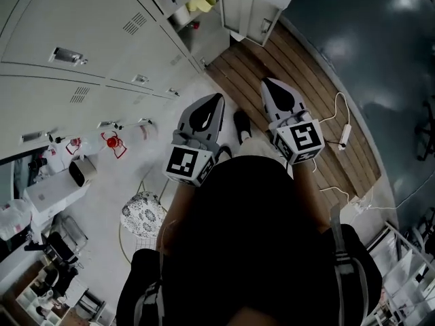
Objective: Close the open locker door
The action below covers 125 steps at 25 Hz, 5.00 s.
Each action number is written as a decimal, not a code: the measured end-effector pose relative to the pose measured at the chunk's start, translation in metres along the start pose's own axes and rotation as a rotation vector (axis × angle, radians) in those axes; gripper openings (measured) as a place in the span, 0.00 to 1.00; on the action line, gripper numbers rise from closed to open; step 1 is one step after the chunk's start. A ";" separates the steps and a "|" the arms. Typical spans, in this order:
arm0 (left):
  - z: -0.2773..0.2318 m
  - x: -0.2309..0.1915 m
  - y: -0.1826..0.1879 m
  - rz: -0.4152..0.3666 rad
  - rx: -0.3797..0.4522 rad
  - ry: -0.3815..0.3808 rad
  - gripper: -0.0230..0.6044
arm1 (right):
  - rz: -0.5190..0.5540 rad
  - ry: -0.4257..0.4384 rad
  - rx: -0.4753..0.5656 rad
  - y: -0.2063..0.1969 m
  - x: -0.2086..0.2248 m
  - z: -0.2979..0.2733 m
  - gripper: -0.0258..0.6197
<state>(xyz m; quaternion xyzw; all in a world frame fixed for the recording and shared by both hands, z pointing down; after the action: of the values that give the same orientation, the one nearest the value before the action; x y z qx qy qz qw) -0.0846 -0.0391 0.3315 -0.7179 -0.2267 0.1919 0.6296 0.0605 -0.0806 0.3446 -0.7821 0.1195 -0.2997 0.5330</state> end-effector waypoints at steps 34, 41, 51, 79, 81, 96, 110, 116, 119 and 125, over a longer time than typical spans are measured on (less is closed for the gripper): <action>-0.076 -0.032 -0.026 0.087 -0.126 0.160 0.06 | 0.060 -0.191 -0.117 -0.044 0.236 -0.145 0.04; -0.082 -0.029 -0.031 0.086 -0.154 0.145 0.06 | 0.091 -0.260 -0.179 -0.058 0.279 -0.169 0.04; -0.094 -0.015 -0.035 0.073 -0.184 0.100 0.06 | 0.093 -0.276 -0.242 -0.071 0.311 -0.194 0.04; -0.087 -0.013 -0.034 0.093 -0.161 0.160 0.06 | 0.246 -0.182 -0.384 -0.074 0.325 -0.223 0.12; -0.086 -0.013 -0.036 0.096 -0.164 0.163 0.06 | 0.260 -0.161 -0.394 -0.076 0.319 -0.223 0.12; -0.076 -0.008 -0.044 0.110 -0.182 0.162 0.06 | 0.287 -0.049 -0.421 -0.100 0.269 -0.212 0.12; -0.052 -0.021 -0.051 0.120 -0.181 0.210 0.06 | 0.289 0.052 -0.442 -0.120 0.220 -0.217 0.12; -0.041 -0.031 -0.055 0.131 -0.185 0.235 0.06 | 0.277 0.092 -0.445 -0.128 0.197 -0.224 0.12; -0.039 -0.034 -0.055 0.133 -0.184 0.240 0.06 | 0.281 0.114 -0.455 -0.130 0.186 -0.228 0.14; -0.033 -0.043 -0.056 0.140 -0.184 0.247 0.06 | 0.279 0.144 -0.466 -0.137 0.167 -0.236 0.14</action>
<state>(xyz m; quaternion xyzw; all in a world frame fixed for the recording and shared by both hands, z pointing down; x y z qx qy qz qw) -0.1065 -0.0851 0.3910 -0.8045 -0.1138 0.1240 0.5696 0.0341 -0.2896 0.5850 -0.8362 0.3294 -0.2428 0.3652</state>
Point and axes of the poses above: the fingertips, and each gripper's own axes: z backward along the fingers, x to its right, y out of its top, the point moved 4 cm from there along z, backward along the fingers, and after that the axes turned 13 degrees about -z, right-handed, at the moved point
